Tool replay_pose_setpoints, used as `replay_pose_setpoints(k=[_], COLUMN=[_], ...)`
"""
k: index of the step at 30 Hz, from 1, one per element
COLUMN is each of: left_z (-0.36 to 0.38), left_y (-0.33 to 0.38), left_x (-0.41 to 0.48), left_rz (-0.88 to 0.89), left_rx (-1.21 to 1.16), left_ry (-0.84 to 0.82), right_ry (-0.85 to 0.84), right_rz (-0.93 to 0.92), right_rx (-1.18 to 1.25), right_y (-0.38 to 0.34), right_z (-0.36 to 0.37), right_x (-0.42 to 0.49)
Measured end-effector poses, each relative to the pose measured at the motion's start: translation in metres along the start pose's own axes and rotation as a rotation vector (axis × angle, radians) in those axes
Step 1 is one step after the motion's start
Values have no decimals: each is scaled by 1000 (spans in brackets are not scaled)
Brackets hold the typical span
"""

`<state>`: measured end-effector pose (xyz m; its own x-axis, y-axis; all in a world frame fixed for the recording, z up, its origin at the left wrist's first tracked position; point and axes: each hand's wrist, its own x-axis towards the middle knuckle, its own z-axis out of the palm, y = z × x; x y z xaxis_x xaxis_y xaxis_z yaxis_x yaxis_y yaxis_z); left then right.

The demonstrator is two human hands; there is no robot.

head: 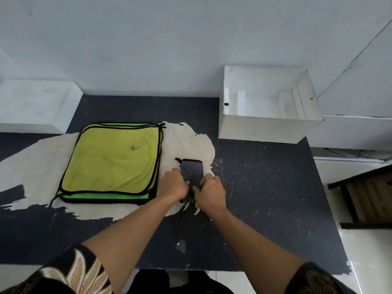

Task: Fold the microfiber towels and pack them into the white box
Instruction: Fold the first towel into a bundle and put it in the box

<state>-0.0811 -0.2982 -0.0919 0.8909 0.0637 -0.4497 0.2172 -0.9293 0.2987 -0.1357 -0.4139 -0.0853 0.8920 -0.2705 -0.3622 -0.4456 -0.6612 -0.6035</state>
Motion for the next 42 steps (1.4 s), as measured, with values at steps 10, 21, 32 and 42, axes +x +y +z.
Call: replay_pose_setpoints(k=[10, 21, 32, 42], left_z=[-24, -103, -142, -132], left_y=[6, 53, 123, 213], left_x=[-7, -17, -28, -10], left_rz=[89, 574, 772, 726], left_rx=[-428, -494, -466, -337], left_ry=[-149, -72, -39, -48], right_ry=[-268, 26, 304, 260], right_rz=[378, 206, 42, 46], right_rx=[686, 1299, 1374, 1223], right_y=[-13, -55, -71, -33], right_z=[-24, -86, -162, -236], right_x=[12, 10, -1, 62])
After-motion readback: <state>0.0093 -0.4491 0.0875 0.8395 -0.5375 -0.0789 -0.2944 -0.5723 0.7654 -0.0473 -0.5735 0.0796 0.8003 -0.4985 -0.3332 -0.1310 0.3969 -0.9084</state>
